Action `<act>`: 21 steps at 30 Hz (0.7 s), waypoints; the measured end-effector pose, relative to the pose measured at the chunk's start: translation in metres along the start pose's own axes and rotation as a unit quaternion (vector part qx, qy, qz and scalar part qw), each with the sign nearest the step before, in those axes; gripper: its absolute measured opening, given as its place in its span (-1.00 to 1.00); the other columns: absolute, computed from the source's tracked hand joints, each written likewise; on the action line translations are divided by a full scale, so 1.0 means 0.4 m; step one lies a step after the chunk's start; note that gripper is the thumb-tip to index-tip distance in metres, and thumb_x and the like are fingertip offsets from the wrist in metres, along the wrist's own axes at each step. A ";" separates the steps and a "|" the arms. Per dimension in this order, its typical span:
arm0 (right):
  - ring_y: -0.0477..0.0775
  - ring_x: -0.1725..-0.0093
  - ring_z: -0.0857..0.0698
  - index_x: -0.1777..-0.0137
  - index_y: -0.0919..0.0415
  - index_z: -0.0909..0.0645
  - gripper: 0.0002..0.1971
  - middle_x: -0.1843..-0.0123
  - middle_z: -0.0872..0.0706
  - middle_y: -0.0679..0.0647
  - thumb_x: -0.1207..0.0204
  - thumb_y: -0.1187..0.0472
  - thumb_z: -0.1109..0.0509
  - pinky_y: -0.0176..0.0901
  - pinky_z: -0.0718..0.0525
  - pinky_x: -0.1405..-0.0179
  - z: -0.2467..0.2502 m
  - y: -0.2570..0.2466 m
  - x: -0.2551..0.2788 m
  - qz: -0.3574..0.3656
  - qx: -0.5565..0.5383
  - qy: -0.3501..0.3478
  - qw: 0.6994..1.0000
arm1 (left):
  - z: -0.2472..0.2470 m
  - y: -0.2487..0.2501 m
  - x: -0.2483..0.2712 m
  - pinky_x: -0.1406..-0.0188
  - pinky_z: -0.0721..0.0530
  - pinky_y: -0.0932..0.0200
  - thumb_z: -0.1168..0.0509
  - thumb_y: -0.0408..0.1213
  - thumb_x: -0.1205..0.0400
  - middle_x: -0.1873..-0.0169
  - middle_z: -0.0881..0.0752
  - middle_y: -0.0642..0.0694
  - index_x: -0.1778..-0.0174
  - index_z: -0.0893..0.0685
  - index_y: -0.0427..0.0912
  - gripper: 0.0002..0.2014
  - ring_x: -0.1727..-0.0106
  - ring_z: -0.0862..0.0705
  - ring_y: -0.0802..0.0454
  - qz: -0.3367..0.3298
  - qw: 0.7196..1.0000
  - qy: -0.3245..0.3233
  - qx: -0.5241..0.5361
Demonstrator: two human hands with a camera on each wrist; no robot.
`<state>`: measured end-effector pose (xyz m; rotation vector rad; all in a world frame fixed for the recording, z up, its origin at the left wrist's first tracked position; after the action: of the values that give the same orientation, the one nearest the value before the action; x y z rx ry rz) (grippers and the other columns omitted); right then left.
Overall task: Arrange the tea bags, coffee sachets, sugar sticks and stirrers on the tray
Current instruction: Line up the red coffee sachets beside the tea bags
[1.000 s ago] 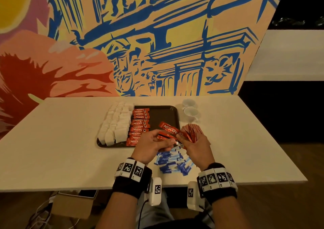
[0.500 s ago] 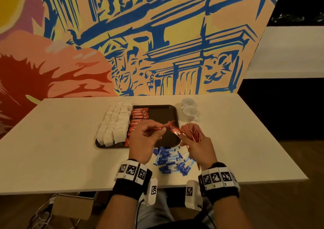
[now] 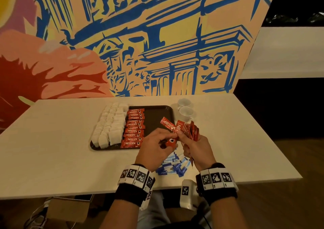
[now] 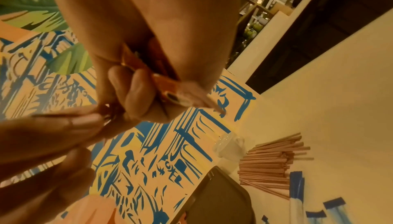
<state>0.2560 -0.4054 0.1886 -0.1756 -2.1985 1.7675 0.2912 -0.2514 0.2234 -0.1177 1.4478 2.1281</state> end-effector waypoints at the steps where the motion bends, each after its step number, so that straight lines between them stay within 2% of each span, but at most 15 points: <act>1: -0.06 0.55 -0.35 -0.03 0.42 -0.69 -0.67 0.49 -0.44 0.06 -0.57 0.09 -0.55 -0.23 -0.32 0.57 0.003 -0.003 -0.001 0.004 0.002 0.010 1.000 | -0.002 -0.001 0.003 -0.13 -0.70 0.32 -0.59 -0.28 -0.50 -0.11 -0.70 0.13 -0.20 -0.81 -0.07 -0.67 -0.15 -0.69 0.24 0.010 1.000 -0.011 0.015; 4: -0.08 0.57 -0.36 -0.09 0.50 -0.66 -0.67 0.51 -0.46 0.03 -0.60 0.16 -0.53 -0.25 -0.34 0.60 0.011 -0.003 -0.006 0.015 -0.005 0.021 1.000 | 0.001 -0.005 0.009 -0.16 -0.73 0.20 -0.58 -0.18 -0.50 -0.11 -0.73 0.10 -0.19 -0.81 -0.06 -0.66 -0.16 -0.73 0.17 0.043 0.995 -0.020 0.085; 7: -0.07 0.57 -0.35 -0.08 0.47 -0.67 -0.71 0.52 -0.46 0.02 -0.61 0.19 -0.52 -0.25 -0.32 0.60 0.013 -0.001 -0.005 0.014 -0.011 0.014 1.000 | 0.002 -0.016 0.006 -0.11 -0.79 -0.03 -0.56 -0.25 -0.54 -0.02 -0.77 0.12 -0.09 -0.79 0.04 -0.77 -0.04 -0.76 0.11 0.089 0.993 -0.016 0.081; 9: -0.05 0.56 -0.35 0.01 0.36 -0.69 -0.78 0.52 -0.46 0.03 -0.58 0.17 -0.54 -0.21 -0.32 0.59 0.014 -0.002 -0.005 0.016 -0.003 0.014 1.000 | -0.002 -0.013 0.003 -0.01 -0.81 -0.10 -0.54 -0.31 -0.55 0.06 -0.76 0.12 -0.03 -0.72 0.10 -0.75 0.05 -0.78 0.07 0.110 0.991 -0.025 0.069; 11: -0.04 0.55 -0.34 0.06 0.32 -0.69 -0.78 0.49 -0.44 0.08 -0.56 0.14 -0.56 -0.18 -0.30 0.58 0.017 -0.006 -0.007 0.022 0.000 0.015 1.000 | -0.005 -0.006 -0.004 0.04 -0.82 -0.08 -0.55 -0.31 -0.53 0.10 -0.74 0.13 -0.01 -0.67 0.14 -0.71 0.09 -0.78 0.05 0.118 0.990 -0.031 0.068; 15: -0.04 0.54 -0.36 0.03 0.41 -0.69 -0.73 0.47 -0.47 0.09 -0.57 0.15 -0.56 -0.20 -0.32 0.58 0.028 -0.012 -0.007 0.035 -0.002 0.029 0.999 | -0.014 0.010 -0.013 0.02 -0.78 0.09 -0.59 -0.28 -0.49 0.10 -0.70 0.10 -0.09 -0.64 0.12 -0.64 0.13 -0.72 0.15 0.115 0.991 -0.049 0.040; 17: 0.00 0.52 -0.41 0.15 0.30 -0.71 -0.79 0.49 -0.53 0.06 -0.57 0.15 -0.57 -0.16 -0.41 0.55 0.033 -0.016 -0.010 0.044 0.031 0.025 0.998 | -0.016 0.022 -0.014 0.02 -0.77 0.11 -0.60 -0.21 -0.49 0.09 -0.69 0.04 -0.15 -0.63 0.14 -0.61 0.12 -0.71 0.09 0.108 0.991 -0.068 0.038; 19: 0.11 0.43 -0.61 0.18 0.19 -0.75 -0.83 0.42 -0.71 0.05 -0.56 0.11 -0.57 0.01 -0.65 0.36 0.041 -0.027 -0.024 0.072 0.110 0.014 0.991 | 0.003 0.038 -0.021 0.07 -0.75 0.20 -0.57 -0.07 -0.51 0.10 -0.67 0.02 -0.22 -0.63 0.15 -0.60 0.12 -0.68 0.07 0.099 0.994 -0.040 0.027; 21: 0.09 0.19 -0.78 0.07 0.08 -0.80 -0.88 0.22 -0.84 0.03 -0.56 0.04 -0.56 0.19 -0.77 0.00 0.038 -0.040 -0.037 0.088 0.191 -0.014 0.978 | 0.041 0.052 -0.036 0.14 -0.66 0.34 -0.51 0.05 -0.54 0.08 -0.62 0.03 -0.29 -0.62 0.16 -0.59 0.13 -0.63 0.10 0.087 0.996 0.021 -0.011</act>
<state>0.2667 -0.4273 0.1988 -0.2650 -1.8619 2.2612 0.2970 -0.2482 0.2528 -0.0467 1.5079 2.2950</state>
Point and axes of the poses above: each hand's wrist, its own x-axis away from the middle knuckle, its own z-axis out of the back of the hand, y = z × x, the point moved 7 cm from there along -x, towards the middle knuckle
